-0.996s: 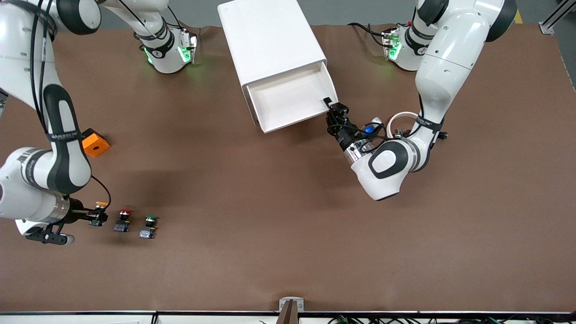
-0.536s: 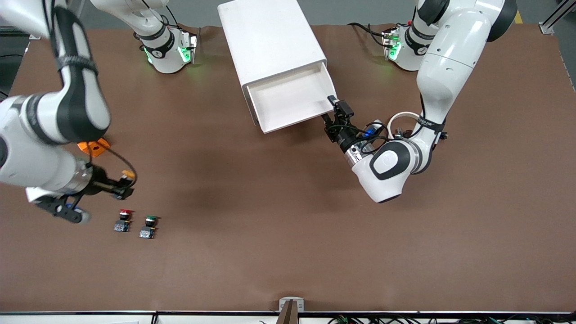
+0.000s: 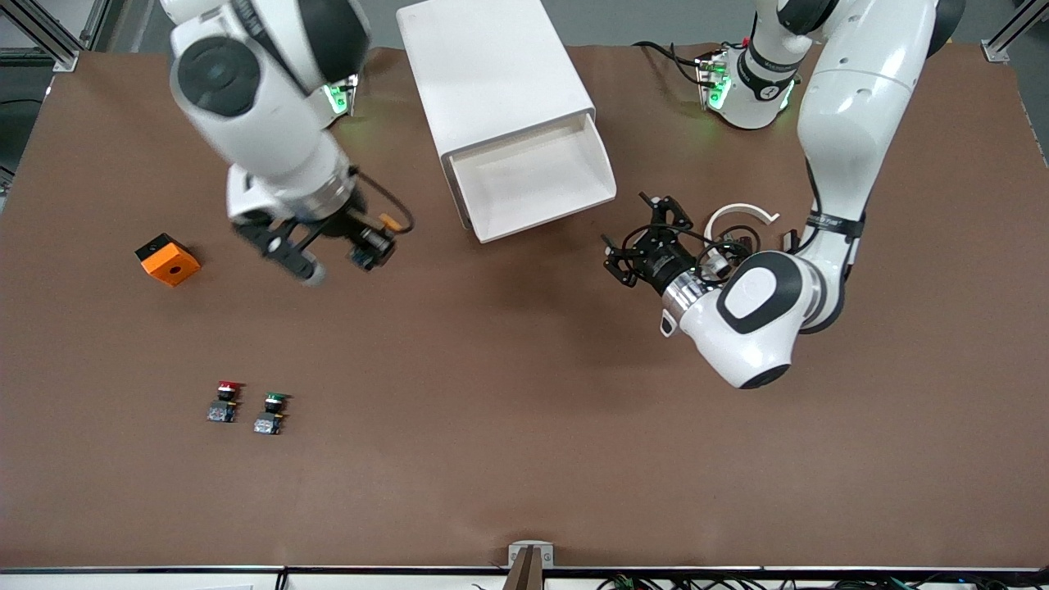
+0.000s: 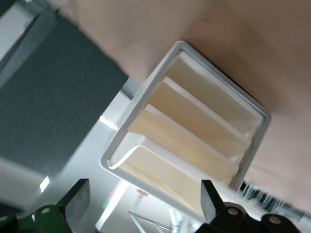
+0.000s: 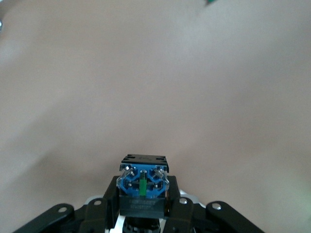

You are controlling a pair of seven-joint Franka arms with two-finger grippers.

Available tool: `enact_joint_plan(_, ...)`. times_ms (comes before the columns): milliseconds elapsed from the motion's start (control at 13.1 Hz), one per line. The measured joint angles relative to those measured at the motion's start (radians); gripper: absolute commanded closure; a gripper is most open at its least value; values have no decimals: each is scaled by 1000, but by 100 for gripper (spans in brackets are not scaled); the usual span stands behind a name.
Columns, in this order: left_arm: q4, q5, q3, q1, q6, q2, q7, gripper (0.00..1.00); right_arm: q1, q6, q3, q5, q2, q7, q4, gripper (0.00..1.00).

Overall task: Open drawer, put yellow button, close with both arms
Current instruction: 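Carry the yellow button over the open drawer with the right gripper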

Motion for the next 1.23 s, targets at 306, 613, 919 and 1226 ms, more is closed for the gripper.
enact_joint_plan(306, 68, 134, 19, 3, 89, -27, 336, 0, 155, 93, -2, -32, -50, 232, -115, 100)
enact_joint_plan(613, 76, 263, 16, -5, 307, -93, 473, 0, 267, 200, -2, -56, -21, 375, -168, 100)
enact_joint_plan(919, 69, 374, 12, -49, 515, -124, 483, 0, 344, 249, -2, -103, 52, 498, -170, 100)
enact_joint_plan(1226, -14, 448, 12, -95, 681, -165, 483, 0, 396, 285, -3, -106, 80, 605, -168, 100)
